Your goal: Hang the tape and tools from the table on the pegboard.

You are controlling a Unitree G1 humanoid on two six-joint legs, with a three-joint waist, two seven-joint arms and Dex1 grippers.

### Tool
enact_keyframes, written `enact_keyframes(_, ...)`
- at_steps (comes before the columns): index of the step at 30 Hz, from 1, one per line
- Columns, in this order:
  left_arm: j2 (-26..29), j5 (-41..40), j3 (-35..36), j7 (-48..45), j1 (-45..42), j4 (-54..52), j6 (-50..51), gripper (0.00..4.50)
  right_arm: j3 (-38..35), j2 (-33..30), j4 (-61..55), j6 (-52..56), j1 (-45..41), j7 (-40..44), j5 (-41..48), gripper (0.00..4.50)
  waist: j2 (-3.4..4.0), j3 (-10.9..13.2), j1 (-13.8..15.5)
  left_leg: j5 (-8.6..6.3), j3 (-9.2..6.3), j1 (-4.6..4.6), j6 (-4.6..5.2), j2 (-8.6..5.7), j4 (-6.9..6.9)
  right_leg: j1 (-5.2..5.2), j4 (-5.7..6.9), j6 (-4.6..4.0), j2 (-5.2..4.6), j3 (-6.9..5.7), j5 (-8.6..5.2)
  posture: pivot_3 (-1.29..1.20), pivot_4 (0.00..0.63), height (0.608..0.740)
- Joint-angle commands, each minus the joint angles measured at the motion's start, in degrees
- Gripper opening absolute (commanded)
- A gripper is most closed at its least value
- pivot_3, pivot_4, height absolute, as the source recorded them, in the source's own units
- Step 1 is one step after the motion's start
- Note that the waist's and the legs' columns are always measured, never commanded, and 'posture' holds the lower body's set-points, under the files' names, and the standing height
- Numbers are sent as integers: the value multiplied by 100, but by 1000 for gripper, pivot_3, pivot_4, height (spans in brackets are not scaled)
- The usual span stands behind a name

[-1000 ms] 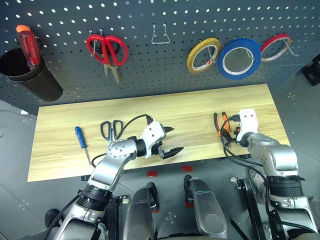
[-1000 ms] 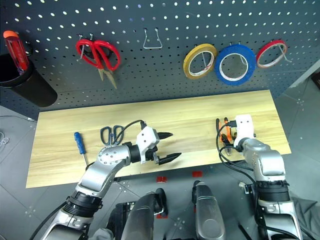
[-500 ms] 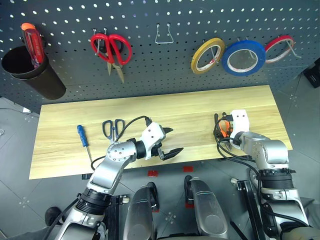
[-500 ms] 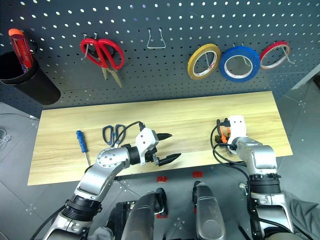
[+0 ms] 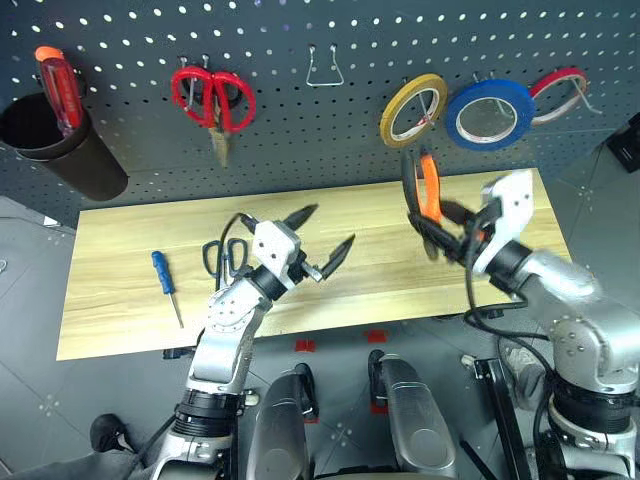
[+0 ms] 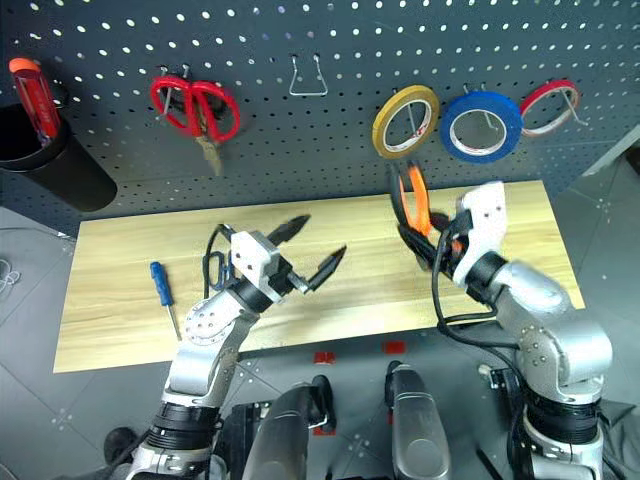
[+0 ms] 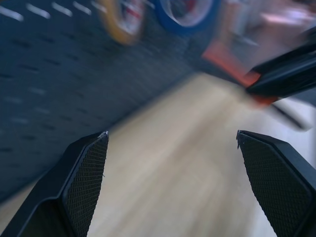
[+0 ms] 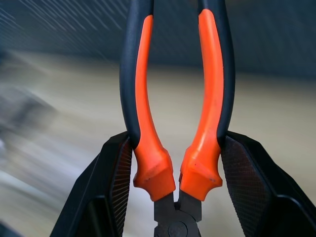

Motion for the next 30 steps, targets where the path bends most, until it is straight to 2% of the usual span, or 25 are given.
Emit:
enact_keyframes(1,-384,320,79,681,-45,-70,-947,4385,311,68,26,-901,-1066,229,-20,2408,0,0,-9,-1,2,-4,3,-4,5,0,-5,7,-3,2,4,-156,426,740)
enact_keyframes(4,-511,676,71,1027,-197,394,-1470,4385,936,177,848,-1867,-1995,387,-687,2408,-4,-2,-14,-1,9,-5,6,-14,2,-5,-8,13,-6,11,9,-158,418,740)
enact_keyframes(8,-486,796,99,1195,-369,964,-1855,4385,1644,362,2055,-3439,-2708,535,-1666,2408,-9,-5,0,1,7,-12,5,-8,-3,-12,-14,5,-3,-1,6,-144,409,740)
enact_keyframes(13,-478,859,79,1389,-464,1322,-2150,4385,2023,848,3237,-4853,-3558,382,-2447,2408,-9,-5,-2,1,15,-53,9,-11,16,-48,-5,4,-15,-31,8,-139,405,740)
enact_keyframes(23,-853,1029,36,2057,-809,1504,-2351,4385,1926,1517,5698,-6461,-4662,-9,-2982,2408,-9,-5,23,6,-2,-55,13,-4,24,-37,2,-1,-18,-61,10,-130,410,740)
enact_keyframes(30,-902,1075,34,2265,-879,1330,-2295,4385,1655,1555,7006,-7171,-5115,-288,-3041,2408,-9,-5,29,6,-5,-60,13,-4,19,-39,0,-1,-19,-72,10,-105,406,740)
